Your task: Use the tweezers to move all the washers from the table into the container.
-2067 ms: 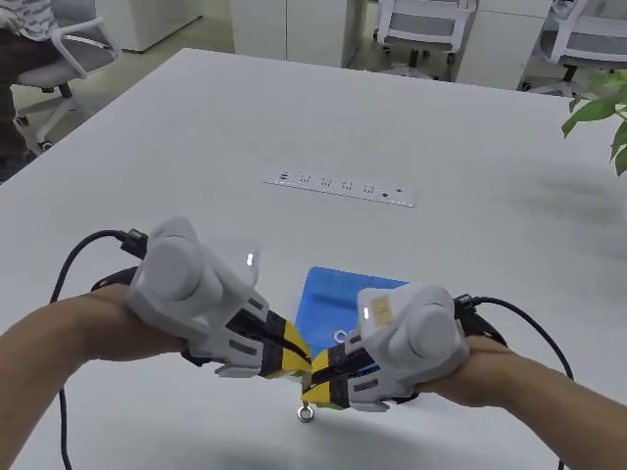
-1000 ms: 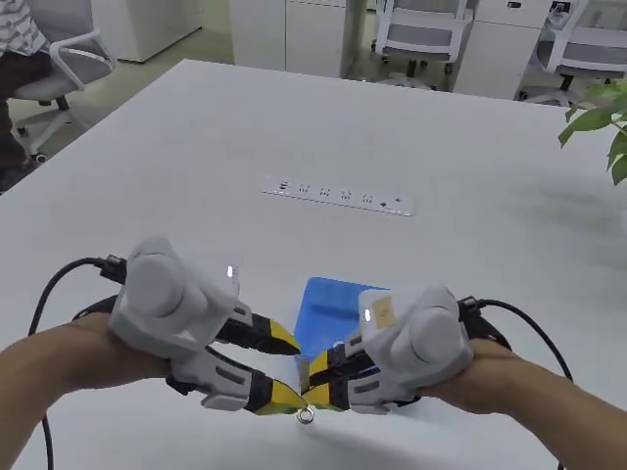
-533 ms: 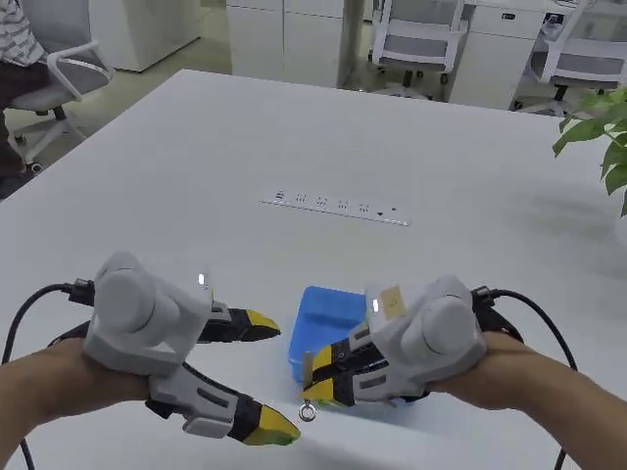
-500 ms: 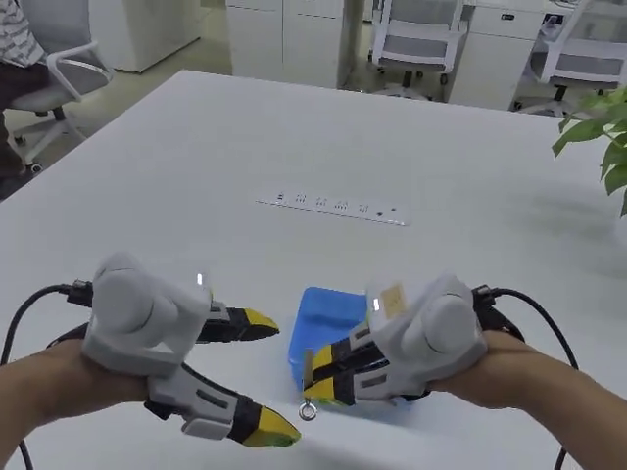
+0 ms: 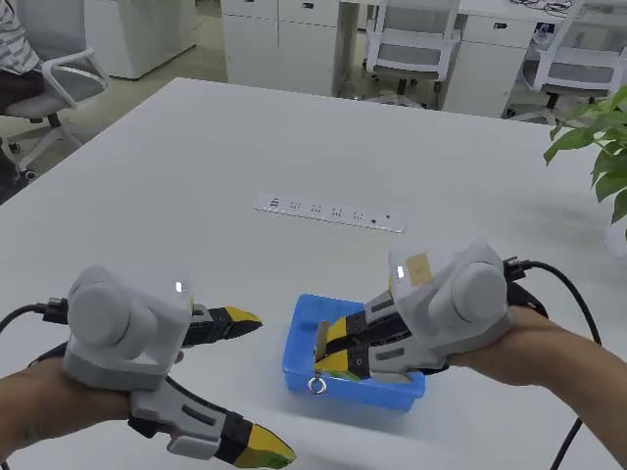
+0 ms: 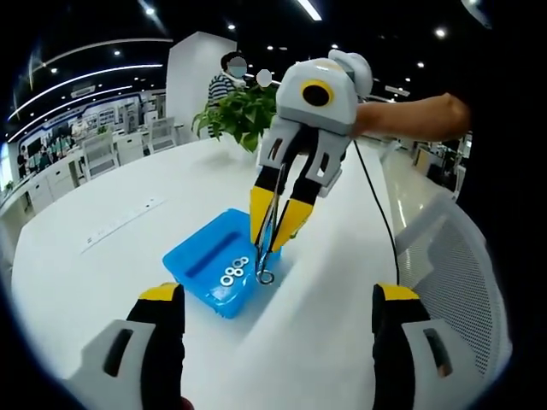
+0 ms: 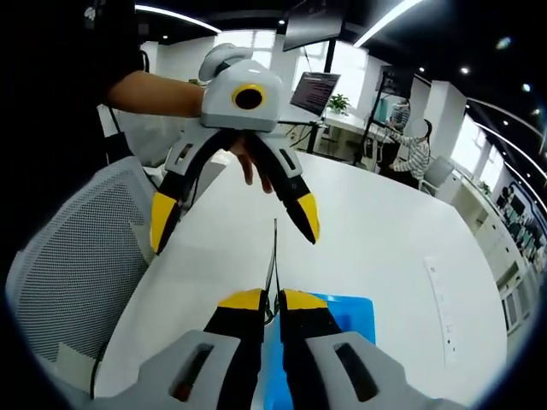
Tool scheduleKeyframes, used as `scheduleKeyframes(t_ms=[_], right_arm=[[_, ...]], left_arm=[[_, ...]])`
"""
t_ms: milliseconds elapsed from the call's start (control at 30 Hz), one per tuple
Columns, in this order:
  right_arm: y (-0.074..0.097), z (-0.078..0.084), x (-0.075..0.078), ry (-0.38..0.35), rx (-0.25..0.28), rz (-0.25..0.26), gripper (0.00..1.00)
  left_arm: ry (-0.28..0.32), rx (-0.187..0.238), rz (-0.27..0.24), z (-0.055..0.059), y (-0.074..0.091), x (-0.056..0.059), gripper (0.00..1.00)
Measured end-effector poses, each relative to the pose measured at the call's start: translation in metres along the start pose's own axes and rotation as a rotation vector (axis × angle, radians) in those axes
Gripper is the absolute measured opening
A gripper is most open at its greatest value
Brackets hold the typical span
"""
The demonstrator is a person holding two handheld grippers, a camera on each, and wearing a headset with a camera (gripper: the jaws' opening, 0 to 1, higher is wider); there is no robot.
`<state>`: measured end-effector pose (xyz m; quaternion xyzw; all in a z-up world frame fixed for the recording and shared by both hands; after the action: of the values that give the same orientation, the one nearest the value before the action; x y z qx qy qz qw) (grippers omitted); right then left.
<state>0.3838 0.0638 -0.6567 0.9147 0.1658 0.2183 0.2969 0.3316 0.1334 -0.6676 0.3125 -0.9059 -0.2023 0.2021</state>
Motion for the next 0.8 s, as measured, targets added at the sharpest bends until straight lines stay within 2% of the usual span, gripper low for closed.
scheduleKeyframes(t_ms=[67,533,800], right_arm=[[0.002,0.001,0.003,0.0,-0.003,0.006,0.07],[0.011,0.018,0.026,-0.02,-0.009,0.066,0.07],[0.009,0.031,0.032,-0.036,-0.018,0.076,0.07]], left_arm=[[-0.001,0.008,-0.007,-0.002,0.0,-0.001,0.99],[-0.005,0.021,-0.027,-0.008,0.003,-0.005,0.99],[-0.008,0.028,-0.032,-0.014,0.002,-0.001,0.99]])
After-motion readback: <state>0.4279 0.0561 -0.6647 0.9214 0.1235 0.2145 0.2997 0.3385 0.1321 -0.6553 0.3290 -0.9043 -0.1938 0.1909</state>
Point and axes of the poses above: the centre of the closed fingertips' face, and the gripper's own axes: y roughly backward along the fingers, x roughly to its right, z roughly out of its underside, the point moved 4 cm from there along y, roughly backward along the fingers, and after that the axes turned 11 degrees about y, right-handed, at the moved point
